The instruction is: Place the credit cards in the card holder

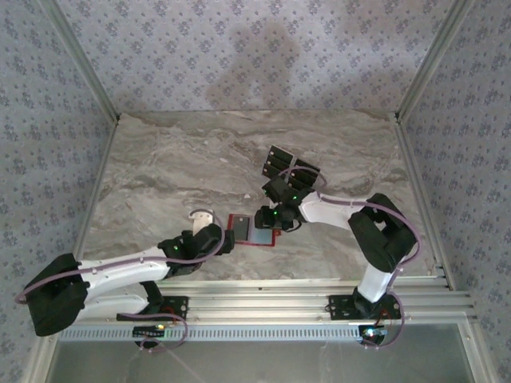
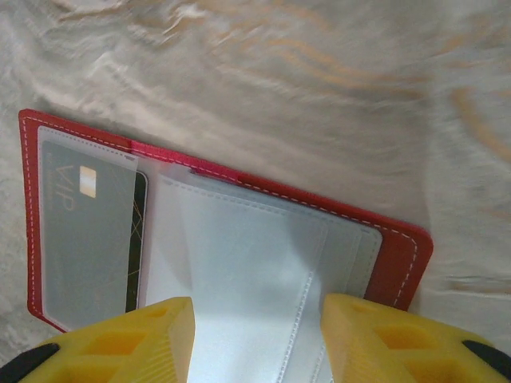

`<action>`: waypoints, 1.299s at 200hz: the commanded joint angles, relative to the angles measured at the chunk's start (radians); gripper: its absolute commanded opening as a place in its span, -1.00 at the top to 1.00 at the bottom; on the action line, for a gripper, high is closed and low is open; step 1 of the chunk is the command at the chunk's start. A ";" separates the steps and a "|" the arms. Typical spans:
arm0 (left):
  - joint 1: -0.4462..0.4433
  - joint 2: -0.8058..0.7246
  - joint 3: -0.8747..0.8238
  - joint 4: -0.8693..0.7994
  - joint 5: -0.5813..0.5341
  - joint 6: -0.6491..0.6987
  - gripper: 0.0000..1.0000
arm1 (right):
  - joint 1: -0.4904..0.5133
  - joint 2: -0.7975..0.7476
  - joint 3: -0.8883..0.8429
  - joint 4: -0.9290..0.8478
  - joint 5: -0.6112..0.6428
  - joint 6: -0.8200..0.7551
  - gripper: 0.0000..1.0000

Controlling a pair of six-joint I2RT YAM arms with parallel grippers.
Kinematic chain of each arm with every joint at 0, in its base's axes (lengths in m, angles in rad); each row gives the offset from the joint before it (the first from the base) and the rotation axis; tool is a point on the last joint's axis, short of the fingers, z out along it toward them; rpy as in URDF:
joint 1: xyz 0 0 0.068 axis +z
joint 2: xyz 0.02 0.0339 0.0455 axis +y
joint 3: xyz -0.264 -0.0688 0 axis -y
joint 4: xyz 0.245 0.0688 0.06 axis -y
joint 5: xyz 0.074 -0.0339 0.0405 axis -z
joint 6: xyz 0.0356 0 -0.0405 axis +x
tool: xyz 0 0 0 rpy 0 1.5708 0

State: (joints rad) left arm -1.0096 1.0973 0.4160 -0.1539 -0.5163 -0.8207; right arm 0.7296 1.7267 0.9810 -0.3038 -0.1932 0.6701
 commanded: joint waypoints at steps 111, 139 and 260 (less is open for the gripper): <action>-0.023 0.211 0.166 0.095 0.071 0.116 -0.99 | -0.036 -0.078 0.019 -0.102 0.026 -0.048 0.01; -0.023 0.232 0.176 0.100 0.075 0.123 -0.99 | -0.039 -0.045 0.023 -0.077 0.016 -0.049 0.01; -0.031 0.323 0.206 0.159 0.130 0.184 -1.00 | -0.035 0.077 0.064 0.033 -0.099 0.014 0.01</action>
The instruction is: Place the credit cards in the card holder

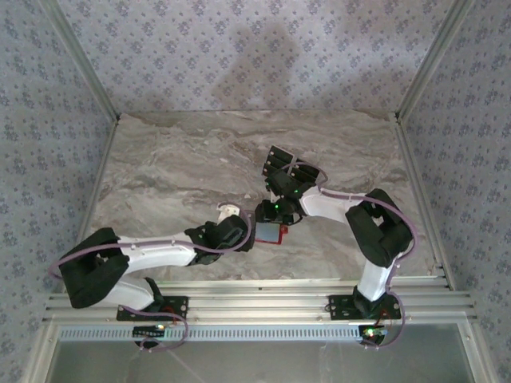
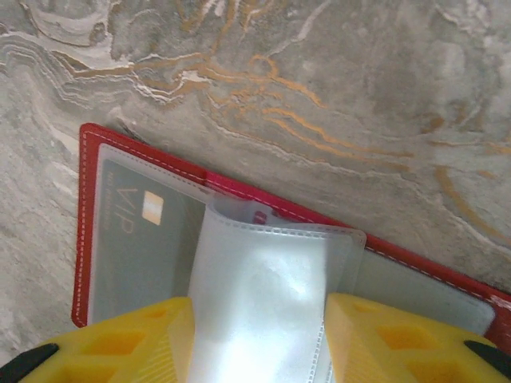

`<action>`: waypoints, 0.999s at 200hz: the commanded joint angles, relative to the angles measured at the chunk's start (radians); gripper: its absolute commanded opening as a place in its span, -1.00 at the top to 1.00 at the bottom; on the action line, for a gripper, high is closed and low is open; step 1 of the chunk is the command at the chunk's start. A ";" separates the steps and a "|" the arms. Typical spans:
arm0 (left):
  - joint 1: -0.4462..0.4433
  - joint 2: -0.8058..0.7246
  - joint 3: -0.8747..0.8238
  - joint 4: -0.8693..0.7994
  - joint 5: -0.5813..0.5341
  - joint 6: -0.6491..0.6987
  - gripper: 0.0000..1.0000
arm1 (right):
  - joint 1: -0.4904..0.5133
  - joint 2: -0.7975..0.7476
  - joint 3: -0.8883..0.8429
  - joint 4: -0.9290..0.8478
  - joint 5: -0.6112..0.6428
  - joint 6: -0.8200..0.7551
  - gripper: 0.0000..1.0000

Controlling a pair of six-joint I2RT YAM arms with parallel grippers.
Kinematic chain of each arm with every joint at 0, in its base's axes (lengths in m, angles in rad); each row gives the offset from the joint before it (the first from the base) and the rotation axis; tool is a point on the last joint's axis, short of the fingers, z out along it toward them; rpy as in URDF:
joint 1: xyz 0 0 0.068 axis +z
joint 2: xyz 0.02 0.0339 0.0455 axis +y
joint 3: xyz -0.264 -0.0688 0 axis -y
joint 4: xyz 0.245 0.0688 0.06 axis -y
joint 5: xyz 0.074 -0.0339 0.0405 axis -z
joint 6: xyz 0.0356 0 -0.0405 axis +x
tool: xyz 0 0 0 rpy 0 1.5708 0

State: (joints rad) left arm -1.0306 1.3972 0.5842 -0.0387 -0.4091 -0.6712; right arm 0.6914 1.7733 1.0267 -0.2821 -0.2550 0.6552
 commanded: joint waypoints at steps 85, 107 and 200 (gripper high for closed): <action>-0.015 0.077 0.061 0.110 0.053 0.070 -0.99 | 0.014 0.043 0.018 0.033 -0.052 0.049 0.01; -0.015 0.125 0.077 0.098 0.031 0.064 -1.00 | 0.014 0.044 0.018 0.035 -0.053 0.052 0.01; -0.016 0.190 0.053 0.050 -0.060 -0.042 -0.96 | 0.011 -0.109 -0.078 0.074 -0.016 0.133 0.00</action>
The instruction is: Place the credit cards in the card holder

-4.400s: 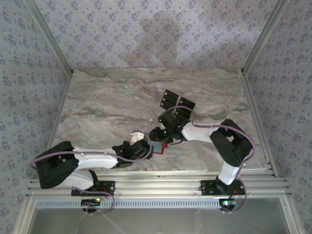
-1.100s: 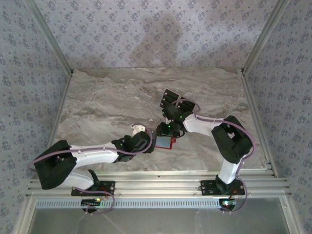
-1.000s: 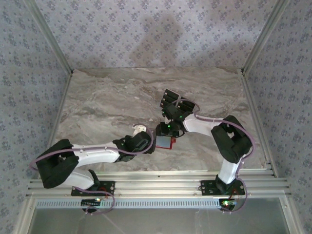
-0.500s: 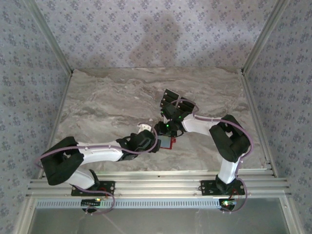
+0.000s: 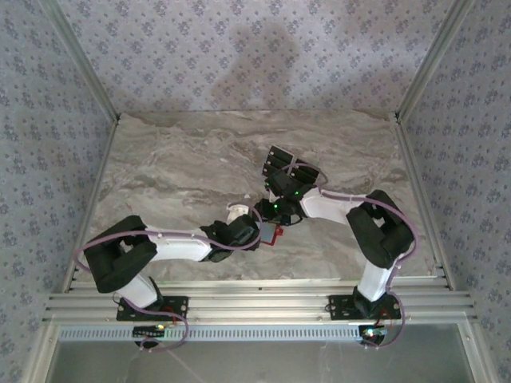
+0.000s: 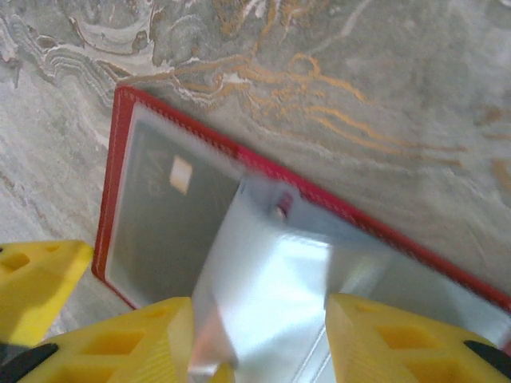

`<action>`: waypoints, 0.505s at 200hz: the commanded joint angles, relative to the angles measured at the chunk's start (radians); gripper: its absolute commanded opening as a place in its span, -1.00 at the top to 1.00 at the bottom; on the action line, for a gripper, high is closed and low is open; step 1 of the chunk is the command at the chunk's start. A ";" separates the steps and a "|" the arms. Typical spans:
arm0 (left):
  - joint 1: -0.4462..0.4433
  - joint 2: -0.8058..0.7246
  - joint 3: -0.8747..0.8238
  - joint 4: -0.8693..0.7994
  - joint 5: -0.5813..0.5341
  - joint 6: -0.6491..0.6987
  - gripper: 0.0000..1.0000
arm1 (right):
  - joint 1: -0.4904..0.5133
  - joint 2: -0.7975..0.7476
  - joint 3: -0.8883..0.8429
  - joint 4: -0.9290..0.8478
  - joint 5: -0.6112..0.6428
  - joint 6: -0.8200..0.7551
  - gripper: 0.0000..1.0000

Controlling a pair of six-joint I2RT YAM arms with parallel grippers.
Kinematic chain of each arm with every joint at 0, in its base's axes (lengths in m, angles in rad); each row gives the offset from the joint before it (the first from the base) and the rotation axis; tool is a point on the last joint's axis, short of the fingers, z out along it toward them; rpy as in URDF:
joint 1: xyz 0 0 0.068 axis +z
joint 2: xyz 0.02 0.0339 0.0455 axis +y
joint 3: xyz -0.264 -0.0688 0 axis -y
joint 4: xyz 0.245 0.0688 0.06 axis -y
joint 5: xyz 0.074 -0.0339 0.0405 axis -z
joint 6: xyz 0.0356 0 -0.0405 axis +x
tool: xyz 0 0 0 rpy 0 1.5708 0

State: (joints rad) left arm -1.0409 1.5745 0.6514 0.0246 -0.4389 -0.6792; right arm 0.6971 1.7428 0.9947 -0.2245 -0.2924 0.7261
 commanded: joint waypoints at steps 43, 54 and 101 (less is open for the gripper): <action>-0.005 0.018 -0.027 0.009 -0.024 -0.043 -0.96 | 0.027 -0.115 -0.120 0.095 0.058 0.145 0.00; -0.005 0.018 -0.028 0.010 -0.024 -0.043 -0.96 | 0.026 -0.117 -0.128 0.106 0.073 0.155 -0.01; -0.005 0.013 -0.034 0.012 -0.025 -0.043 -0.96 | -0.014 -0.109 -0.119 0.096 0.104 0.140 -0.01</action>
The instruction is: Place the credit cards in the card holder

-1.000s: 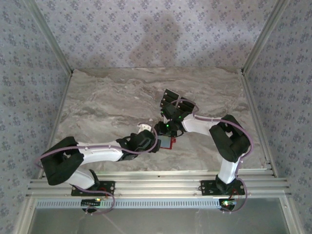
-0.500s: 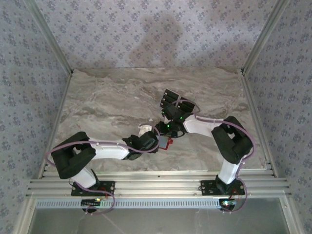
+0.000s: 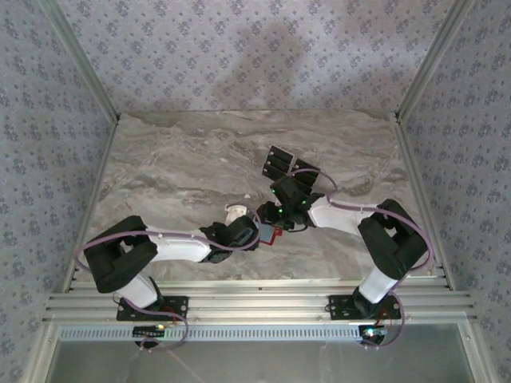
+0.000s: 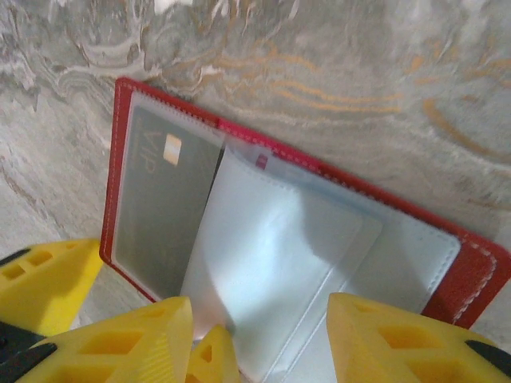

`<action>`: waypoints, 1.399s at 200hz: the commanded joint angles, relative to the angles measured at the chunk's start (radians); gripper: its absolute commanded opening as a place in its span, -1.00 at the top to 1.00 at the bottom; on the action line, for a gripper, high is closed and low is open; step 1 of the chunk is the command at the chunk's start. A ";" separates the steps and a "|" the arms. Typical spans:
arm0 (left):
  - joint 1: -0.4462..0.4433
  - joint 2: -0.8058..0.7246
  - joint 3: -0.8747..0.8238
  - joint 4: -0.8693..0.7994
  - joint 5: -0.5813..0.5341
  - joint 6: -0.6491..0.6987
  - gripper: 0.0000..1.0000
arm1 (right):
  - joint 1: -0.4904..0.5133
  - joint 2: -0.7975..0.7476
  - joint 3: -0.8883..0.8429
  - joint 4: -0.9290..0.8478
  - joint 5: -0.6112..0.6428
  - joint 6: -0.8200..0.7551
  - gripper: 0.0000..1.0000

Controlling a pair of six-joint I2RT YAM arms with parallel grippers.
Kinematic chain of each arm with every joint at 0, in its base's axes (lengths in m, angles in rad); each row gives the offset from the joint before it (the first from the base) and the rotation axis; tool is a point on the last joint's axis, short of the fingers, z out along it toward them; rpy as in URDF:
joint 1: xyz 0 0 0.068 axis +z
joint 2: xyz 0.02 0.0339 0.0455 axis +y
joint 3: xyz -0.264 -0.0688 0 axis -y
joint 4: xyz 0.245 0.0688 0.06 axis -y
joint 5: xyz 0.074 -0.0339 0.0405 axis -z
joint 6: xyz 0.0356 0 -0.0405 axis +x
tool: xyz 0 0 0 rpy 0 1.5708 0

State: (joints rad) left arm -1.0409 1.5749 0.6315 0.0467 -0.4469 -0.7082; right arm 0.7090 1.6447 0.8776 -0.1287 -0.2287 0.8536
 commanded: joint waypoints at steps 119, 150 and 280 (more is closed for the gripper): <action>-0.005 0.016 -0.017 -0.006 -0.017 -0.013 -0.96 | -0.034 0.094 0.029 0.018 -0.010 0.008 -0.01; -0.005 0.014 -0.016 -0.005 -0.015 -0.013 -0.96 | -0.024 0.110 0.044 0.058 -0.051 -0.005 -0.01; 0.026 -0.201 0.020 -0.168 -0.071 -0.001 -1.00 | -0.016 0.116 0.057 0.034 -0.125 -0.088 0.97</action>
State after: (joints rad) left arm -1.0328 1.4574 0.6292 -0.0284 -0.4671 -0.7078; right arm 0.6945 1.7367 0.9123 -0.0483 -0.3138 0.8158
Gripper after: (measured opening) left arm 0.995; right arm 0.060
